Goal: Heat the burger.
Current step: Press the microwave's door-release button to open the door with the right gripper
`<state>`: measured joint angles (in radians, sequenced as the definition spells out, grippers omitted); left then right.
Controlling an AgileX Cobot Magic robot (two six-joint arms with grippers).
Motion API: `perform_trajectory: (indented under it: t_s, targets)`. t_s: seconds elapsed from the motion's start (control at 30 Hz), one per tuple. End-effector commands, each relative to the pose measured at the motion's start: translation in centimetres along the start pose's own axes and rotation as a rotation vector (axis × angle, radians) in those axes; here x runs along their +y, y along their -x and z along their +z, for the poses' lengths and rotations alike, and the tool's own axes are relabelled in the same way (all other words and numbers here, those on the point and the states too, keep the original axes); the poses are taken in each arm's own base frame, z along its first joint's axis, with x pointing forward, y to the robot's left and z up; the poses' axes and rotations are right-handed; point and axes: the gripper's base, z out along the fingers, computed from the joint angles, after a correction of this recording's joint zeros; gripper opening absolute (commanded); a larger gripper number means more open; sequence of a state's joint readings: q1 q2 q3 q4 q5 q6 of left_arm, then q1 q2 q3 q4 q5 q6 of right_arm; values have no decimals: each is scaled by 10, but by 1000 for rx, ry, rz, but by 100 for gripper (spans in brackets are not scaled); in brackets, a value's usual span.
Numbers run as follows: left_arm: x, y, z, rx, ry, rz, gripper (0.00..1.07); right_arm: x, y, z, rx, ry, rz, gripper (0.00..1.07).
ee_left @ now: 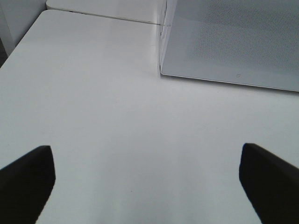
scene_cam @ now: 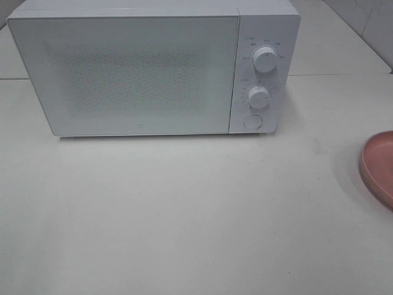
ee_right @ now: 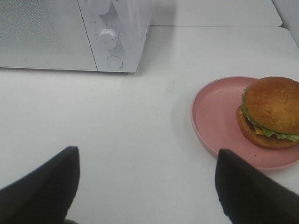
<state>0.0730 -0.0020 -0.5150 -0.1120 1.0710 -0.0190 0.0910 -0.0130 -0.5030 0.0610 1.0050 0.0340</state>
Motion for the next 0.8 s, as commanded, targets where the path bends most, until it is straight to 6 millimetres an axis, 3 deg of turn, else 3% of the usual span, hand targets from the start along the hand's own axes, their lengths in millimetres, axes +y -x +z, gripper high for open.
perform_trajectory:
  t_s: [0.03, 0.53, 0.8]
  targets:
    - [0, 0, 0, -1, -6, 6, 102, 0, -1, -2, -27, 1, -2, 80]
    - [0, 0, 0, -1, -6, 6, 102, 0, -1, -2, -27, 8, 4, 78]
    - [0, 0, 0, -1, -6, 6, 102, 5, 24, -5, -76, 44, 33, 77]
